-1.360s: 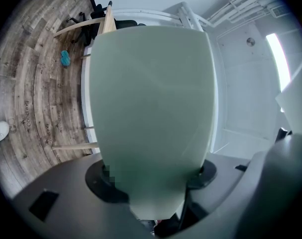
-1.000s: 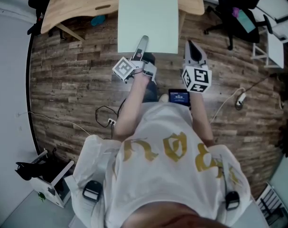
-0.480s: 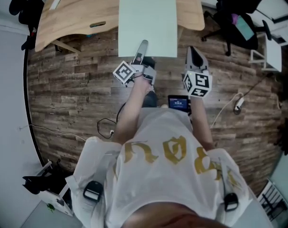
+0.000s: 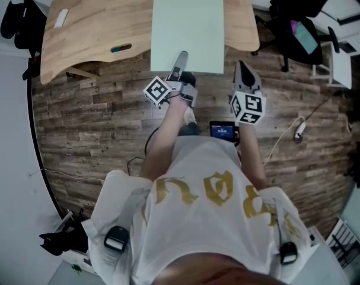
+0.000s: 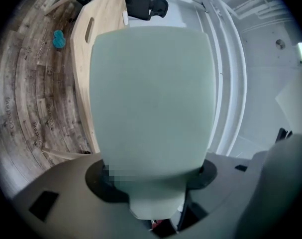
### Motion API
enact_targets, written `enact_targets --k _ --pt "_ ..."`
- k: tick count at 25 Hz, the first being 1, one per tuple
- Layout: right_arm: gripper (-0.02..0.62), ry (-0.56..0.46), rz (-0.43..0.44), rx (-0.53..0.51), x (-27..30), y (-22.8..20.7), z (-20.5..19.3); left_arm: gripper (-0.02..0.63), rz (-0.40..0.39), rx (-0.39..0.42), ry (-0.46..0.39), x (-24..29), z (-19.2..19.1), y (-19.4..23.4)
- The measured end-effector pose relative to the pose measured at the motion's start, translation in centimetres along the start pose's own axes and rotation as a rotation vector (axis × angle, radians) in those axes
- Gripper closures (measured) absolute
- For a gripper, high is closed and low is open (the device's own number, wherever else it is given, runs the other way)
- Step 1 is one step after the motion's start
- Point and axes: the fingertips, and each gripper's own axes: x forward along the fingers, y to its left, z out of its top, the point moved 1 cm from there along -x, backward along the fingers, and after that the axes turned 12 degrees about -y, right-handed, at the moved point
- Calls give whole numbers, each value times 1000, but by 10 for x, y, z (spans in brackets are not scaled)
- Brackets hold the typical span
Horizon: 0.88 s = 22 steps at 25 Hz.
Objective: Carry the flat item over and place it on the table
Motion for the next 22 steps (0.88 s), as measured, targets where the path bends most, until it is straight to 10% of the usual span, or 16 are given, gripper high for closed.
enact_targets --k 22 --pt "597 9 -52 -3 44 -1 -12 325 7 -58 17 47 22 22"
